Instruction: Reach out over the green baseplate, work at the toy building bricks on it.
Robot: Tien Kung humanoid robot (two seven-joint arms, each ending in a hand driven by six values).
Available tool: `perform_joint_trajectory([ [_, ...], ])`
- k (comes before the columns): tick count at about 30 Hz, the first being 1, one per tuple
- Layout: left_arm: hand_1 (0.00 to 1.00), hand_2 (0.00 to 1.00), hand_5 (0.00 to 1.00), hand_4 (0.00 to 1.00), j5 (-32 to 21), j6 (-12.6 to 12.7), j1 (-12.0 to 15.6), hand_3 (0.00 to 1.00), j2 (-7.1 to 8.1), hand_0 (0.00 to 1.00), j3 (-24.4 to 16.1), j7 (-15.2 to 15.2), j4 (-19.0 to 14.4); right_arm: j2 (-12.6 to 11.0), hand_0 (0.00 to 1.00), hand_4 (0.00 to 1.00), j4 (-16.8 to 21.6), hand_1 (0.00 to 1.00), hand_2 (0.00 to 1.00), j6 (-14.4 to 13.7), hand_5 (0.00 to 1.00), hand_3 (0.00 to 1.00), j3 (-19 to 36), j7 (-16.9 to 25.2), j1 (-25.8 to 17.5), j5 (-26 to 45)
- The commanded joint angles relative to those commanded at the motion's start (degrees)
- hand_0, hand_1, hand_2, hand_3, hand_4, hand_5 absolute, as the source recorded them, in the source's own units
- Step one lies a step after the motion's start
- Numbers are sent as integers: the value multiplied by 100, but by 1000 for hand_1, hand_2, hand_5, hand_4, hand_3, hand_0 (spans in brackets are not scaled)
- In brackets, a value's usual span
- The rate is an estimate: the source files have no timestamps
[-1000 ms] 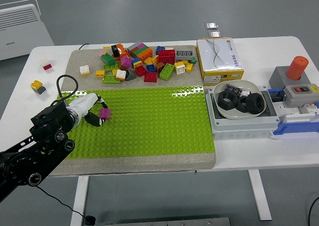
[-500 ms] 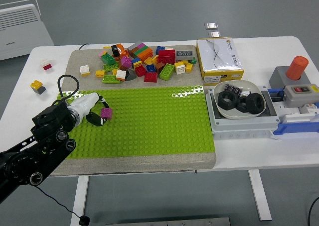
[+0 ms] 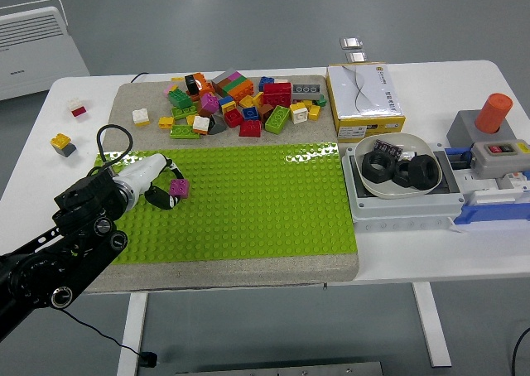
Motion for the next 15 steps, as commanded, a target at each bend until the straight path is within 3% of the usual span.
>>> perform_joint_trajectory([
  [13,967,945,2,669,-9,-1,27,577,-9,991,-74,-80,22,2,682,765,0,755,811,0,931,785,6,0,-8,-13],
  [15,972,961,2,712,-9,-9,29,591,-8,993,-88,-94,19,2,682,765,0,756,811,0,931,784,9,1,-7,-16],
])
